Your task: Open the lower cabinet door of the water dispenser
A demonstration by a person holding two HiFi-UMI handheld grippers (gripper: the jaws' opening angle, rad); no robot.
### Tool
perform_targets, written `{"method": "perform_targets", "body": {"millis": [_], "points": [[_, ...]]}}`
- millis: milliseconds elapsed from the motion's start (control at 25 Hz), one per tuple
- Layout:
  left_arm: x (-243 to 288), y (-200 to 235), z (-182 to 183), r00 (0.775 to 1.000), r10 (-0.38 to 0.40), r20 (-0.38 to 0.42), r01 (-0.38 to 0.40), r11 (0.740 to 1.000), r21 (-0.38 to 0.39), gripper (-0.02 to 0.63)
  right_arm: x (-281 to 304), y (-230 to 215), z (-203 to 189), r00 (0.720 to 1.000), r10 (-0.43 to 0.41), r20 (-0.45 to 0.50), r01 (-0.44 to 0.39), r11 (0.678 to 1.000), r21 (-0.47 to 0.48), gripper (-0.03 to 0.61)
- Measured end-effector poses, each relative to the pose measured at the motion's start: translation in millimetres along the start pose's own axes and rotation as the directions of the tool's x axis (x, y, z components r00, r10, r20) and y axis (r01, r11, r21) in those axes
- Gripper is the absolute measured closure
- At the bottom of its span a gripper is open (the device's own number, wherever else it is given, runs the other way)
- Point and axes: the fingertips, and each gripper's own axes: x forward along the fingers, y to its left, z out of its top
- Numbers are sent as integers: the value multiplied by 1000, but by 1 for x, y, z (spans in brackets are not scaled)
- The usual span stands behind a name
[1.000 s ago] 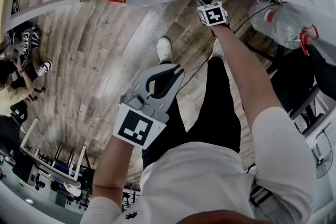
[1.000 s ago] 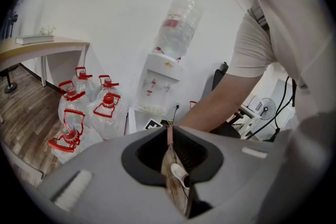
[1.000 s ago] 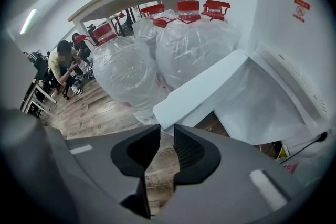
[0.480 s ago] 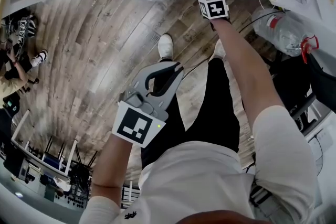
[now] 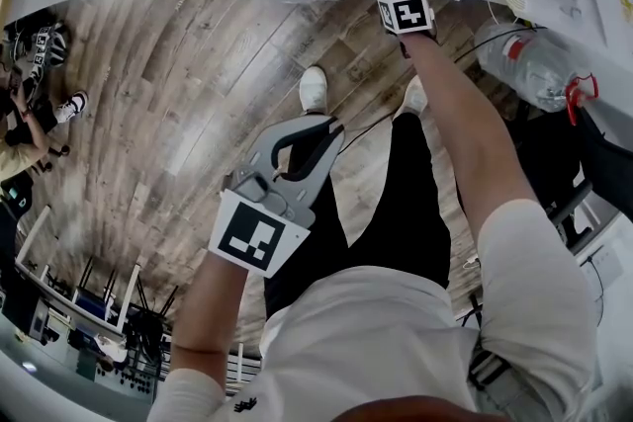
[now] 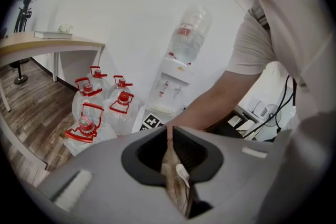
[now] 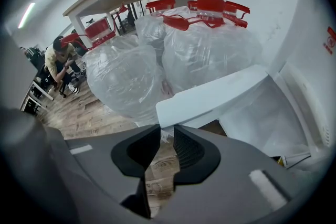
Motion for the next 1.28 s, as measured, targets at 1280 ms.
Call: {"method": "perform_targets", "body": {"millis": [1280], "points": [[-22, -97, 49, 979, -202, -29, 201, 932, 300, 554, -243, 65, -19, 961, 17, 278, -44, 995, 94, 559]]}}
